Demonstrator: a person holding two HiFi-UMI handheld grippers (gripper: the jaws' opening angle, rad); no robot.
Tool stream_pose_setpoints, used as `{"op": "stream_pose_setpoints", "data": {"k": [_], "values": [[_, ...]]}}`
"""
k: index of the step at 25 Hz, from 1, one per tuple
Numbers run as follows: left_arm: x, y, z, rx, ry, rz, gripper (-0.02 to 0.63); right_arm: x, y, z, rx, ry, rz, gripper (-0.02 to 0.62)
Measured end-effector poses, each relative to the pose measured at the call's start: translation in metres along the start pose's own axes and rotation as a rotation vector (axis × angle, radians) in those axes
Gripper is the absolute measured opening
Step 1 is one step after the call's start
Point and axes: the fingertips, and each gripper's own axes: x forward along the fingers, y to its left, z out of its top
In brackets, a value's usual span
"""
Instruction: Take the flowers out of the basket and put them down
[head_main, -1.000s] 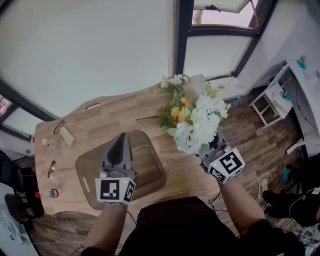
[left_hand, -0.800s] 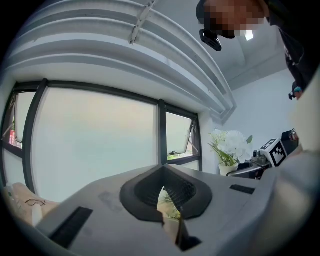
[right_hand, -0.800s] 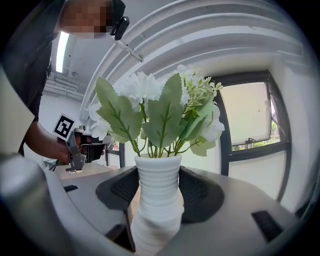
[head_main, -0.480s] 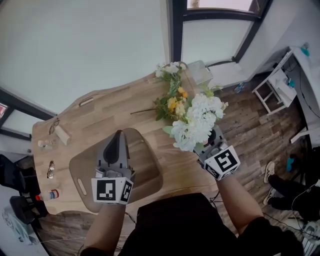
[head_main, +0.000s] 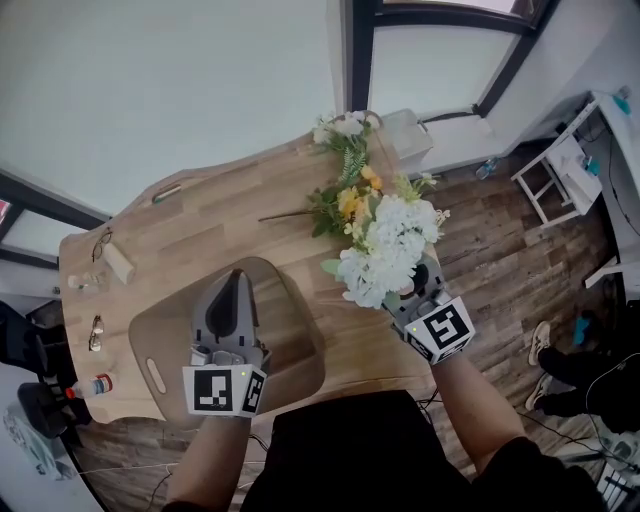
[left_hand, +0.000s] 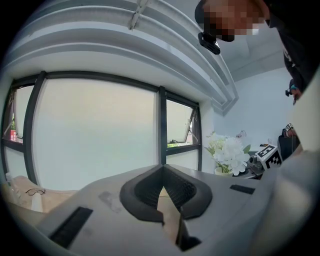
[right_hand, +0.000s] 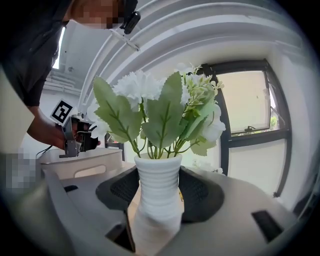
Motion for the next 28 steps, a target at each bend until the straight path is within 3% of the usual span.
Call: {"op": "stream_pose_setpoints", "data": {"k": [13,28], "values": [[0.002,0.005,-0.006,-0.004,0.009,0.026,0.000,0.015,0.001,-0.021,-0.046,-0.001,0.028,0.264],[-0.003,0.005,-0.009,0.001,0.029,0.042,0.000,0.022,0.006,-0.040,-0.021,-0.025,0.067,0.264]]}}
